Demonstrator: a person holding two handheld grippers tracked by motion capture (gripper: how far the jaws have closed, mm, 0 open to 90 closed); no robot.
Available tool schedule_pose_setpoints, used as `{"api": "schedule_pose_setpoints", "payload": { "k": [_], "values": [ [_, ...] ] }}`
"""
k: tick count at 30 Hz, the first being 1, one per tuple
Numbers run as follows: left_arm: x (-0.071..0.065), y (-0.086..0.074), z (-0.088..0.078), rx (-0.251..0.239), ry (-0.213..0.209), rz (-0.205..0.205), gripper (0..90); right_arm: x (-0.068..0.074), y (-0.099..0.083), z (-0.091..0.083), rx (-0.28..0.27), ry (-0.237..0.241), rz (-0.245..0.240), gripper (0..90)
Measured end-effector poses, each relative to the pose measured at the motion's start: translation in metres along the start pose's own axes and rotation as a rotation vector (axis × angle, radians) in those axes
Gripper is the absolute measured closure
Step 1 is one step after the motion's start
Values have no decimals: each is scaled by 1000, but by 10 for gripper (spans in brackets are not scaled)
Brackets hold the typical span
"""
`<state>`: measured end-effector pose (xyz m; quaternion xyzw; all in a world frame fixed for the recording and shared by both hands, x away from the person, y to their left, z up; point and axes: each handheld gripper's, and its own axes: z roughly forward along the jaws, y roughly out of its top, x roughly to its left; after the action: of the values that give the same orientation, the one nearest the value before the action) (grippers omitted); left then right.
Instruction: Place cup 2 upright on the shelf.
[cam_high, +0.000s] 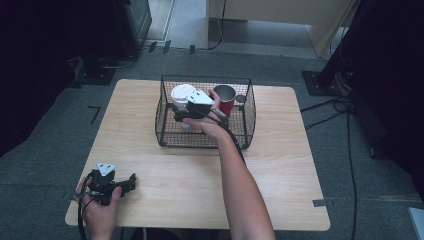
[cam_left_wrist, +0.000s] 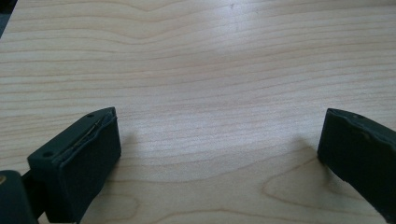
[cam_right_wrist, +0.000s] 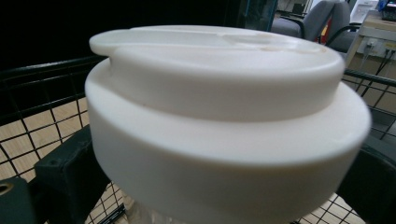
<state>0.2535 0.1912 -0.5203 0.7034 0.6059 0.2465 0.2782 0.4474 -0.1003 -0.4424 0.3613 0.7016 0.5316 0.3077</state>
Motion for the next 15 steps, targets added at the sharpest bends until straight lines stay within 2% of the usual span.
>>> {"api": "schedule_pose_setpoints", "payload": {
  "k": [5, 12, 15],
  "values": [
    [0, 0, 0, 0, 0, 0, 1, -1, 2, -4, -12, -3, 14, 8],
    [0, 0, 0, 0, 0, 0, 1, -1, 6, -11, -30, 8, -1, 2],
    [0, 0, 0, 0, 0, 0, 1, -2, 9, -15, -30, 15, -22, 2]
  ]
}}
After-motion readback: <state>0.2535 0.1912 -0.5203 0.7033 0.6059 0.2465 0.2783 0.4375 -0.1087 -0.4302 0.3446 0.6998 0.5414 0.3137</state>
